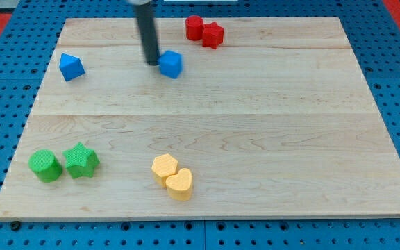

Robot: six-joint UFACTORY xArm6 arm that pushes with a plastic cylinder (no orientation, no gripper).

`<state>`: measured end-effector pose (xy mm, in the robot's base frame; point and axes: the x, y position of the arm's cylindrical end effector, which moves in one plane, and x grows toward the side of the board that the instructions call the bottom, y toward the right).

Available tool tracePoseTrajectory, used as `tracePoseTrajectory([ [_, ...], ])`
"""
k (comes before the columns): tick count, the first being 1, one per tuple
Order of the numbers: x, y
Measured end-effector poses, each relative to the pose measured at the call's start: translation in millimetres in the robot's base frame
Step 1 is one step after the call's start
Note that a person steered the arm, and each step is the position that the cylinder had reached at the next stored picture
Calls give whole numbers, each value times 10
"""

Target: Place the blue cube below the red circle

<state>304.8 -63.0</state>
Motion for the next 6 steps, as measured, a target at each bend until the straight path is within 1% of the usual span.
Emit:
tracePoseTrajectory([
  [1, 259, -79],
  [2, 528, 241],
  [3, 261, 669],
  [4, 75, 537],
  [5, 652, 437],
  [6, 653, -956],
])
